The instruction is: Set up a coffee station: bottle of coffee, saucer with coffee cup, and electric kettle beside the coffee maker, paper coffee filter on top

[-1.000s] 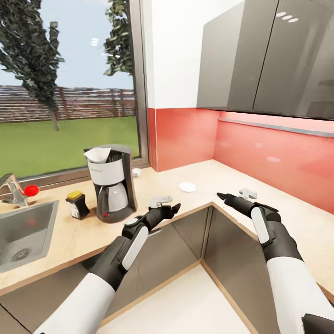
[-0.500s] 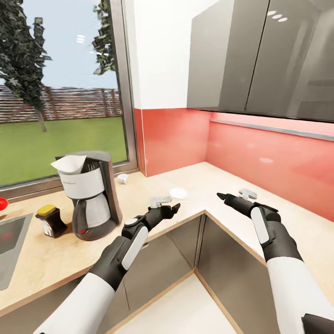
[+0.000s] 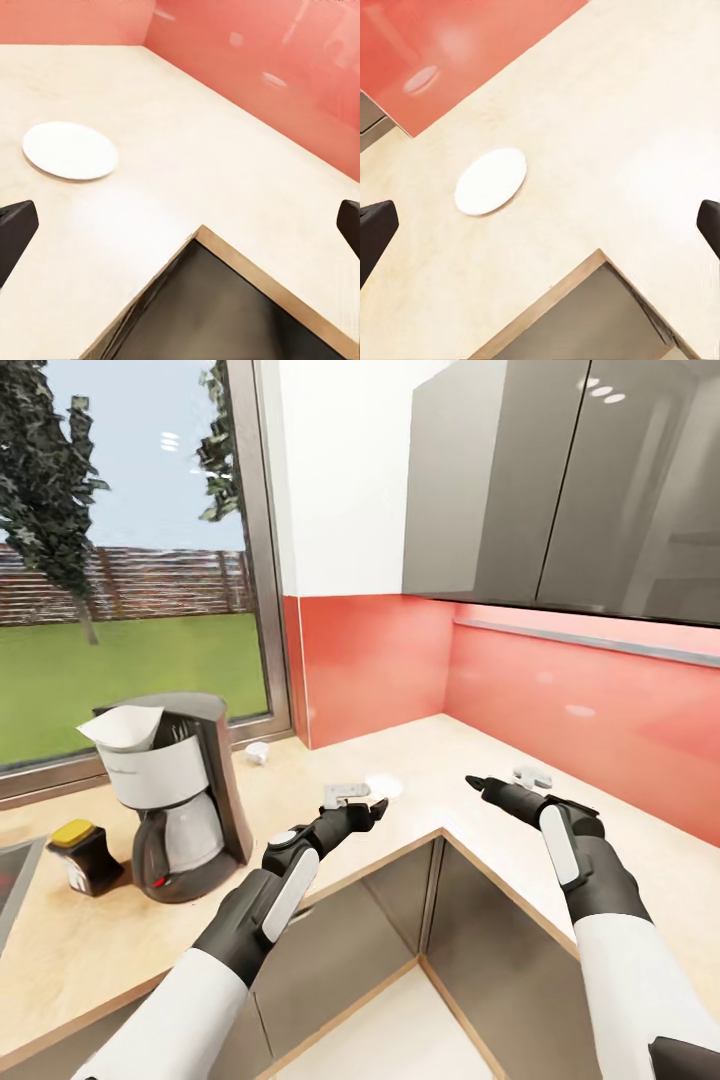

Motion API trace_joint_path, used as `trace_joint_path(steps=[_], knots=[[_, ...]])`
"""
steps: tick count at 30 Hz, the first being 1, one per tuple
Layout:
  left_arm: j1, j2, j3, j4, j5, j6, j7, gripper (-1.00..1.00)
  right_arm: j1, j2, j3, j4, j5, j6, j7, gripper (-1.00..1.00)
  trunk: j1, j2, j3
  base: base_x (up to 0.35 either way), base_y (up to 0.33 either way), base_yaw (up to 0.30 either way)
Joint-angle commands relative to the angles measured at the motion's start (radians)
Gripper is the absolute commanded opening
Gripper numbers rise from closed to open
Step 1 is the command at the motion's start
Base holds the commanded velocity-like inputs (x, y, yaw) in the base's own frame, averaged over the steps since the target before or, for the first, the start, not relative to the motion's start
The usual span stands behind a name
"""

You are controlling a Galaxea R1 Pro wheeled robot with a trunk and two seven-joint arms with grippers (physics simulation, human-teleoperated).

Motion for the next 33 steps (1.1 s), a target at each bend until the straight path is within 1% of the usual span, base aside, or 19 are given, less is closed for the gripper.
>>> trace_joint_path(steps=[1,10,22,28,33], knots=[[-0.001,0.000,0.001,-0.001,0.006,0.005,-0.001,1.00,-0.001,0.000,-0.002,-0.002,0.001,0.006,0.005,1.00,0.001,-0.002,-0.002,0.313,-0.077,0.000],[-0.001,0.000,0.001,-0.001,0.006,0.004,-0.001,1.00,-0.001,0.000,-0.002,-0.004,0.001,0.007,0.005,1.00,0.001,-0.002,-0.002,0.298,-0.051,0.000],[-0.001,0.000,0.001,-0.001,0.005,-0.007,-0.001,1.00,-0.001,0.000,-0.002,-0.001,0.001,0.007,0.005,1.00,0.001,-0.002,-0.002,0.077,-0.003,0.000],[-0.001,0.000,0.002,0.006,0.003,-0.034,0.004,1.00,-0.001,0.000,-0.002,0.004,0.001,0.007,0.005,1.00,0.001,-0.002,-0.002,0.262,0.000,0.000],[-0.001,0.000,0.001,0.034,0.005,-0.042,0.004,1.00,-0.001,0.001,-0.001,0.007,0.001,0.007,0.005,1.00,0.001,-0.002,-0.002,0.251,0.000,0.000]])
